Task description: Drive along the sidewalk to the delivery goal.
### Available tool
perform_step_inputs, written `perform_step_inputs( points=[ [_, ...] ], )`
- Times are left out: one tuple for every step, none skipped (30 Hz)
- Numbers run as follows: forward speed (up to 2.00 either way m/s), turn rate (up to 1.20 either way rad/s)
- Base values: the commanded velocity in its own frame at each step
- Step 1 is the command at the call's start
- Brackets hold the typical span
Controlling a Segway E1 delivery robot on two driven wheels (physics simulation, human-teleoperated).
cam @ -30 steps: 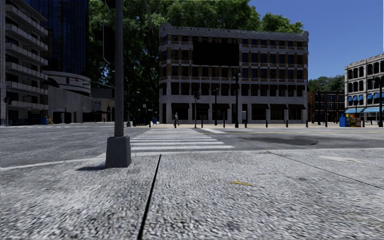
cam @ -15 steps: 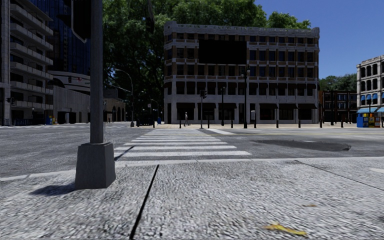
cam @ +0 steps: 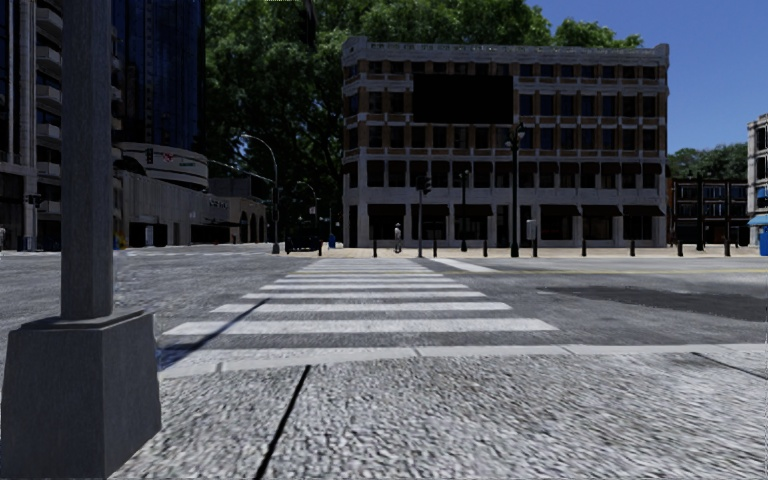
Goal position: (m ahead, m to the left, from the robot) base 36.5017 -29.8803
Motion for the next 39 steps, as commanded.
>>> perform_step_inputs(
  points=[
    [2.00, 0.23],
    [2.00, 0.23],
    [2.00, 0.23],
    [2.00, 0.23],
    [2.00, 0.23],
    [2.00, 0.23],
    [2.00, 0.23],
    [2.00, 0.23],
    [2.00, 0.23],
    [2.00, 0.23],
    [2.00, 0.23],
    [2.00, 0.23],
    [2.00, 0.23],
    [2.00, 0.23],
    [2.00, 0.23],
    [2.00, 0.23],
    [2.00, 0.23],
    [2.00, 0.23],
    [2.00, 0.23],
    [2.00, 0.23],
    [2.00, 0.23],
    [2.00, 0.23],
    [2.00, 0.23],
    [2.00, 0.23],
    [2.00, 0.23],
    [2.00, 0.23],
    [2.00, 0.23],
    [2.00, 0.23],
    [2.00, 0.23],
    [2.00, 0.23],
    [2.00, 0.23],
    [2.00, 0.23],
    [2.00, 0.23],
    [2.00, 0.23],
    [2.00, 0.23],
    [2.00, 0.23],
    [2.00, 0.20],
    [2.00, 0.04],
    [2.00, 0.00]
  ],
)
